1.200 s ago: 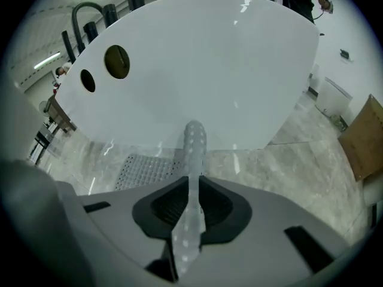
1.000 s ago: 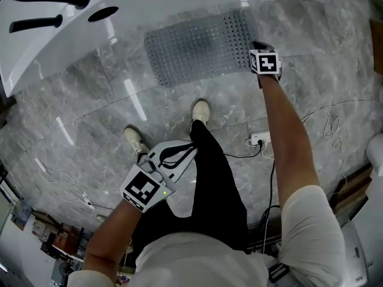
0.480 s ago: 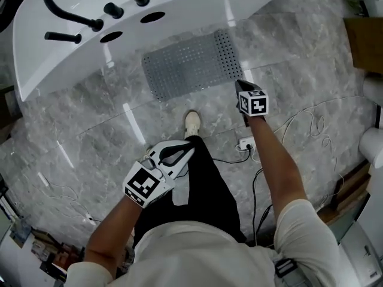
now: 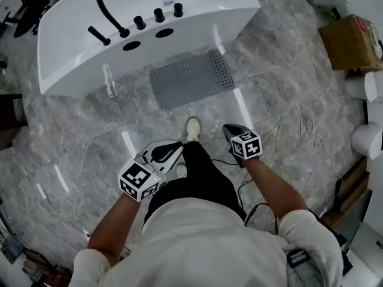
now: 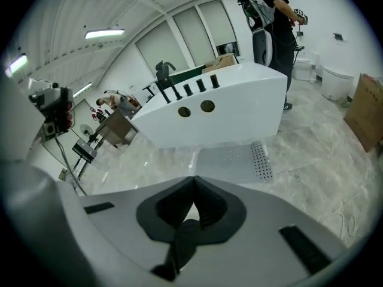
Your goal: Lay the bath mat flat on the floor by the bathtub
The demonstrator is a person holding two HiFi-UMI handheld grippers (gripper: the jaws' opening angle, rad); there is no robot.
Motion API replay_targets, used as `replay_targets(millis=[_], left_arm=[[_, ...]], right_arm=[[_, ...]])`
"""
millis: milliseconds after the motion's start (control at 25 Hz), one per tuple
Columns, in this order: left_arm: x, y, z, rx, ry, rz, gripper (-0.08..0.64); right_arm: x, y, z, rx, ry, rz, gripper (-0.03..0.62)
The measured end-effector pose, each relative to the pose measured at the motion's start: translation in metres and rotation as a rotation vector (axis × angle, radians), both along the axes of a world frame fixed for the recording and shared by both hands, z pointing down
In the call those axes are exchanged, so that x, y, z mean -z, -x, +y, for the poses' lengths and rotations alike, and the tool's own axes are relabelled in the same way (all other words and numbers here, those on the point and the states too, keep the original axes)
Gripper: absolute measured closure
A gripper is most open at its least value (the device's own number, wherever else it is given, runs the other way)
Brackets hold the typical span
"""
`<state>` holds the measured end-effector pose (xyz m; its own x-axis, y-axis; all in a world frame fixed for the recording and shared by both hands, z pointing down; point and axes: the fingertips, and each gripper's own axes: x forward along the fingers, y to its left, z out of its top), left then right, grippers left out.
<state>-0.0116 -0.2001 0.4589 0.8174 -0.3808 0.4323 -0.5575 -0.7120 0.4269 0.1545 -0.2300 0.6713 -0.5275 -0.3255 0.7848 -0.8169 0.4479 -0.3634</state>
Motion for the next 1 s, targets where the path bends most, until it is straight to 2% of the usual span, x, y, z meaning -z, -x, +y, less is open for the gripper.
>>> replay_targets(millis=[200, 320, 440, 640, 840, 1000], left_arm=[[0.039, 0.032, 0.068, 0.051, -0.093, 0.007, 0.529], [0.056, 0.044, 0.105, 0.071, -0.13, 0.018, 0.529], [0.062, 0.046, 0.141, 0.077, -0.119, 0.032, 0.529], [0.071, 0.046, 0.189, 0.069, -0.119, 0.026, 0.529], [0.077, 0.057, 0.213, 0.149, -0.107, 0.04, 0.529], [0.081, 0.047, 0.23, 0.143, -0.115, 0.017, 0.529]], right_arm=[[0.071, 0.034, 0.088, 0.063, -0.061, -0.028, 0.583], [0.115, 0.048, 0.119, 0.054, -0.129, -0.056, 0.583], [0.153, 0.056, 0.149, 0.061, -0.172, -0.078, 0.583], [0.2, 0.07, 0.193, 0.145, -0.231, -0.074, 0.583], [0.226, 0.077, 0.219, 0.201, -0.268, -0.09, 0.583], [0.243, 0.067, 0.232, 0.211, -0.295, -0.101, 0.583]])
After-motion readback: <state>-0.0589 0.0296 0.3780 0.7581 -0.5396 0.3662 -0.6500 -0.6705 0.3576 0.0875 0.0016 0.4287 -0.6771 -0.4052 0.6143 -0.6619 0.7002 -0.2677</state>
